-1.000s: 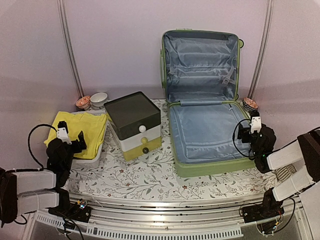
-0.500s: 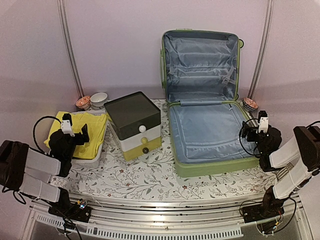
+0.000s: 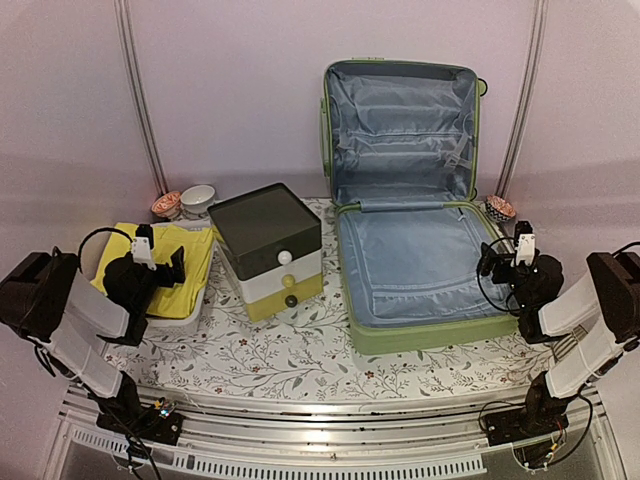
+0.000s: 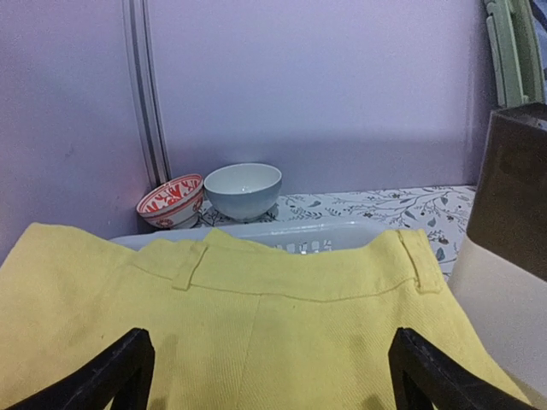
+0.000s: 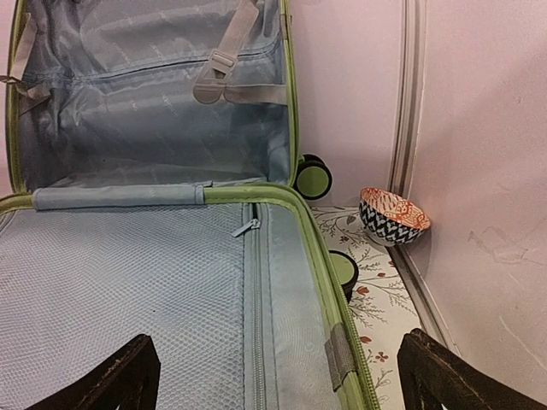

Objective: Open, take out, and arrange the luggage
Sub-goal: Reset both arms

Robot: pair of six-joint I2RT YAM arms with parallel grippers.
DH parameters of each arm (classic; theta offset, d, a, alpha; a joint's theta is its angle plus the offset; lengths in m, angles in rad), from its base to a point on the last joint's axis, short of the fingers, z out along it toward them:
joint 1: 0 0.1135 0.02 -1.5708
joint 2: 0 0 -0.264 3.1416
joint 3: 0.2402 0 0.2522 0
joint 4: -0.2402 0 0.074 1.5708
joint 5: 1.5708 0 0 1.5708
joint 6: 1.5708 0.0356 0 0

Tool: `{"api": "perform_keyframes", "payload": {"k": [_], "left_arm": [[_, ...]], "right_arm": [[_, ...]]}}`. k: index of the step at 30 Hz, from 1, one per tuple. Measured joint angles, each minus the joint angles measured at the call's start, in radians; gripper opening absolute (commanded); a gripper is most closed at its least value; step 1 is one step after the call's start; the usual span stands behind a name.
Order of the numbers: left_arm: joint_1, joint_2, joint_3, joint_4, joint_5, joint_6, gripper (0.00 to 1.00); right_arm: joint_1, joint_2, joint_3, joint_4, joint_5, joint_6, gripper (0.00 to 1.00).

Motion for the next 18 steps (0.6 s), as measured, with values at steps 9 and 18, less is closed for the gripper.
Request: {"api": "perform_keyframes", "payload": {"k": [9, 18], "left_arm": [[0.000, 0.005, 0.030, -0.005, 0.000, 0.001, 0.98], [0.000, 0.005, 0.030, -0.007, -0.001, 0.001, 0.98]], "right_arm": [[0.000, 0.002, 0.000, 0.000, -0.028, -0.011, 0.99], [0.000, 0.002, 0.000, 0.000, -0.040, -0.011, 0.99]]}}
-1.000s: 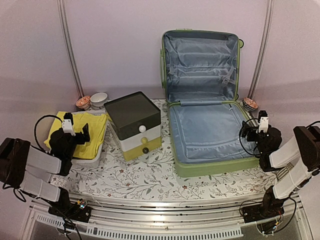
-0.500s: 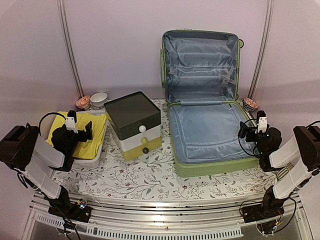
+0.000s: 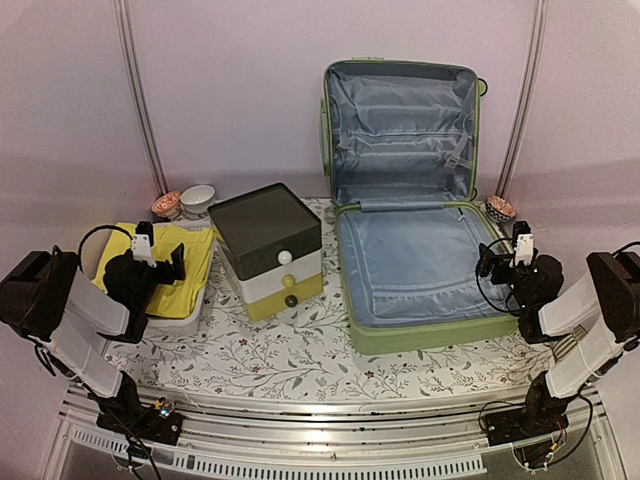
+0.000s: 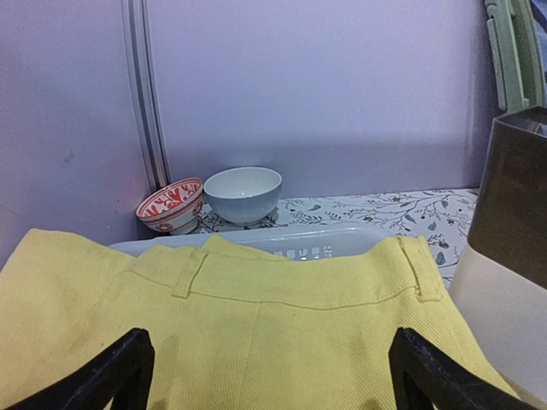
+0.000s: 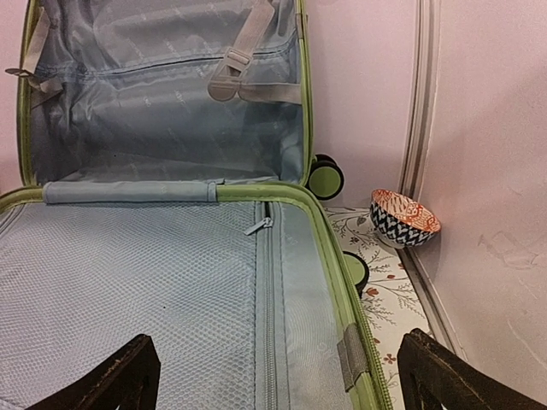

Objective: Open, take out, and arrange the luggage
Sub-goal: Reset both arms

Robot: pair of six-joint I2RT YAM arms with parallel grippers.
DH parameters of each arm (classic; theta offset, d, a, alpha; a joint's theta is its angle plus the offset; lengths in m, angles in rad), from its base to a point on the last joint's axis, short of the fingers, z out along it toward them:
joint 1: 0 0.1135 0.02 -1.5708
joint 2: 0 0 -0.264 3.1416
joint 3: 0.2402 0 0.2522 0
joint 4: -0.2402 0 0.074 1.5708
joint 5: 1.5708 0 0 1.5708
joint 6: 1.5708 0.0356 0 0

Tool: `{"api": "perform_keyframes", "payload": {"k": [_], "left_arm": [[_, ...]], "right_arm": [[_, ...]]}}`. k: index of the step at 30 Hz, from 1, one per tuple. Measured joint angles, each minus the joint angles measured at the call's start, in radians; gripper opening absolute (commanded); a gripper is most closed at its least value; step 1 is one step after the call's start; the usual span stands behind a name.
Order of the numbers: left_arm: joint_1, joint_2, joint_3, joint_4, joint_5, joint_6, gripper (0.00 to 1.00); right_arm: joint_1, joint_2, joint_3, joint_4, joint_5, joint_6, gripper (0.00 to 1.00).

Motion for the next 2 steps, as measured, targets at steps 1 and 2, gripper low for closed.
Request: {"api": "perform_keyframes", "payload": {"k": [1, 2], "left_arm": [[0.000, 0.000, 0.000, 0.000, 0.000, 0.000, 0.98], [0.000, 0.000, 0.000, 0.000, 0.000, 0.000, 0.98]], "right_arm": [[0.000, 0.001, 0.000, 0.000, 0.000, 0.000, 0.99], [0.000, 0.002, 0.000, 0.000, -0.001, 0.000, 0.99]]}}
